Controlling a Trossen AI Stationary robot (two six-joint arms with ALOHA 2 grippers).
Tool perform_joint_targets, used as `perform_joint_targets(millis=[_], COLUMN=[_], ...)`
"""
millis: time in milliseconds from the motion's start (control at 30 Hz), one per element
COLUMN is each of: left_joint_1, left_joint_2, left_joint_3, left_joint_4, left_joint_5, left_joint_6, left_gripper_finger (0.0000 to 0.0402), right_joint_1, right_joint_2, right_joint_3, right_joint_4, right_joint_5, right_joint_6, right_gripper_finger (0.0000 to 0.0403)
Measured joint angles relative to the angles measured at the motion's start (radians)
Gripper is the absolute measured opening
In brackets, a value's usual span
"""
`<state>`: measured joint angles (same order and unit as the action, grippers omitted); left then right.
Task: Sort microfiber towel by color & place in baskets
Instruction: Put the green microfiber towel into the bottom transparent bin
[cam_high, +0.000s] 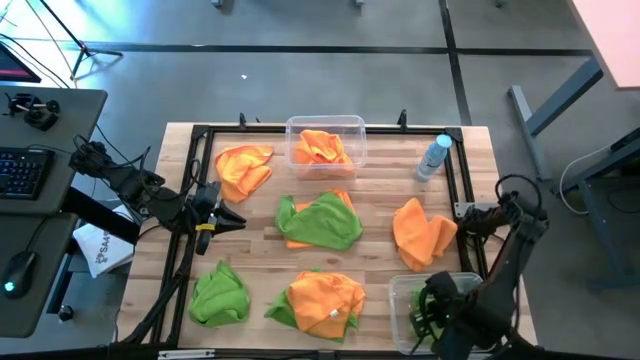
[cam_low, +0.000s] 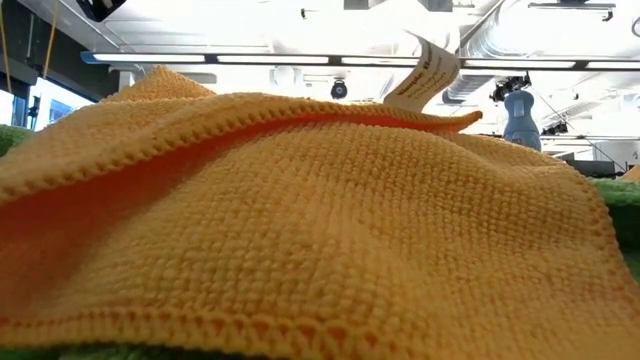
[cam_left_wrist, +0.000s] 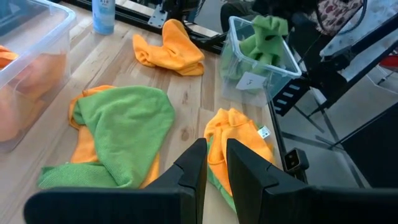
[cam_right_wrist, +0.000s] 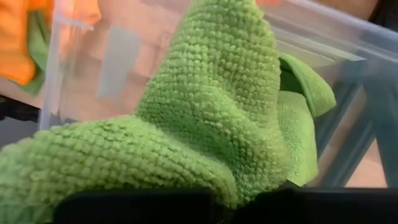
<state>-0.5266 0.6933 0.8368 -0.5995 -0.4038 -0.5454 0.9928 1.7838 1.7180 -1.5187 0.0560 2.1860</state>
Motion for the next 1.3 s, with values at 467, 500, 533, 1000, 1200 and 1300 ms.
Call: perform_joint_targets(millis=[467,500,533,1000,1200,1300], left_joint_1=[0.0,0.0,0.0,0.0,0.0,0.0], left_joint_2=[0.0,0.0,0.0,0.0,0.0,0.0], left_joint_3=[0.0,0.0,0.0,0.0,0.0,0.0], left_joint_4=[0.0,0.0,0.0,0.007,0.025,0.025], left_joint_5=[0.0,0.0,0.0,0.031,0.031,0.031], left_joint_6=[0.024,0.025,0.025,-0.003,-0.004,-0.004], left_gripper_finger=[0.0051,0.0051,0.0051,0.0051,0.0051,0.0051], right_joint_1=[0.011,0.014,0.017,0.016,0.016,0.016], right_joint_2=[0.129,0.13,0.126,-0.009,-0.034,-0.035], right_joint_3=[0.0,-0.002,-0.013,-0.442,-0.552,-0.561], right_joint_4=[0.005,0.005,0.014,0.474,0.588,0.6], right_joint_5=[-0.004,-0.003,-0.002,-0.007,-0.012,-0.013], right_joint_6=[0.002,0.015,0.025,0.038,0.039,0.035], right_gripper_finger=[0.0,0.0,0.0,0.0,0.0,0.0009])
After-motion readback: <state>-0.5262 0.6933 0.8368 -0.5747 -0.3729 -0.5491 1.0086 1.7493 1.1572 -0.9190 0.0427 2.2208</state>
